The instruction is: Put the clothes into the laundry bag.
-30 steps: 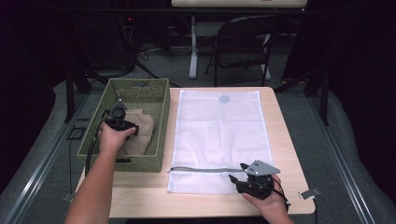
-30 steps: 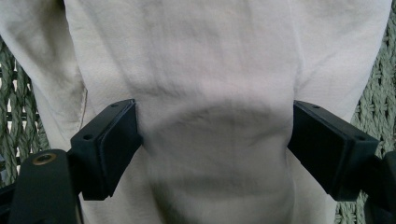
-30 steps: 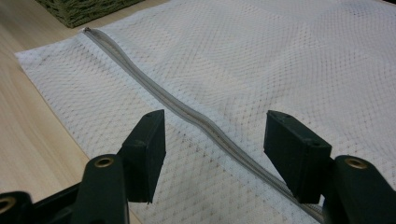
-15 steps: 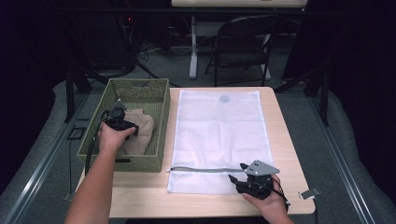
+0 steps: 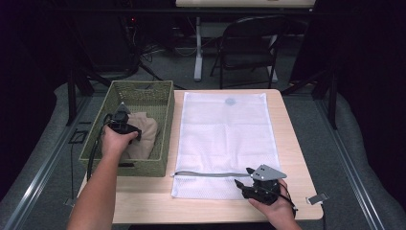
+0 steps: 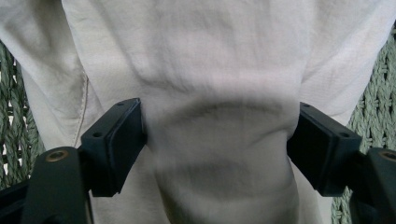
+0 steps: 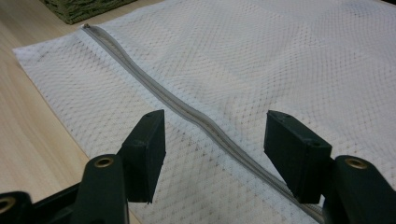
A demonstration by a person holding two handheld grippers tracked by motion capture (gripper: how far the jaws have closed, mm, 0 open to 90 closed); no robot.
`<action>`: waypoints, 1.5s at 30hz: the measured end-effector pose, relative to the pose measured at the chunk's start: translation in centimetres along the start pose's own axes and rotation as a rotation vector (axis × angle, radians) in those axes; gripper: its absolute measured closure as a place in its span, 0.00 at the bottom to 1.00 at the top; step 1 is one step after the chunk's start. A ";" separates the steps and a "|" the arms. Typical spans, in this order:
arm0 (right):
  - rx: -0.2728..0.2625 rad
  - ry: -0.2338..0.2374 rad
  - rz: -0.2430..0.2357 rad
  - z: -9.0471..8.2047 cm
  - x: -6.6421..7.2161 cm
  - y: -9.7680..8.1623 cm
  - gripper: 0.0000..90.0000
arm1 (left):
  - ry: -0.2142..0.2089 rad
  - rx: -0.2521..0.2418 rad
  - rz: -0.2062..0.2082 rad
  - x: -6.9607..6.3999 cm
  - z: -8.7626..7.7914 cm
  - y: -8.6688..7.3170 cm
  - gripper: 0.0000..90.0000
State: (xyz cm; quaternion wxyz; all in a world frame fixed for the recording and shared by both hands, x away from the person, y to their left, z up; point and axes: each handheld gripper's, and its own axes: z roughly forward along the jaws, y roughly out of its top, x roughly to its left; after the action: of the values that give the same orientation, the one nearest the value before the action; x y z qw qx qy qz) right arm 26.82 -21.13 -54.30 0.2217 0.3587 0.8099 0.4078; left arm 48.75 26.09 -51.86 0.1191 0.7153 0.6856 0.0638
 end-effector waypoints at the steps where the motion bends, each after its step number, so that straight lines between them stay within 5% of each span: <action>1: 0.000 0.000 0.000 0.0 0.0 0.0 0.43 | 0.000 0.000 0.000 0.0 0.0 0.0 0.27; 26: 0.003 -0.017 -0.054 0.0 0.4 0.1 0.43 | -0.022 -0.045 0.004 0.7 -0.7 -0.5 0.54; 45: 0.006 -0.017 -0.048 0.0 0.4 0.1 0.43 | -0.036 -0.051 0.010 1.0 -1.3 -0.5 0.60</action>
State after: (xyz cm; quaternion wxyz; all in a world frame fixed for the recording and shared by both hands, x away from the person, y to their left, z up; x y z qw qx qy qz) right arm 26.64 -20.80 -54.24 0.2372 0.3433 0.8176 0.3967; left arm 47.97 27.19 -50.84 0.1493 0.7165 0.6779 0.0693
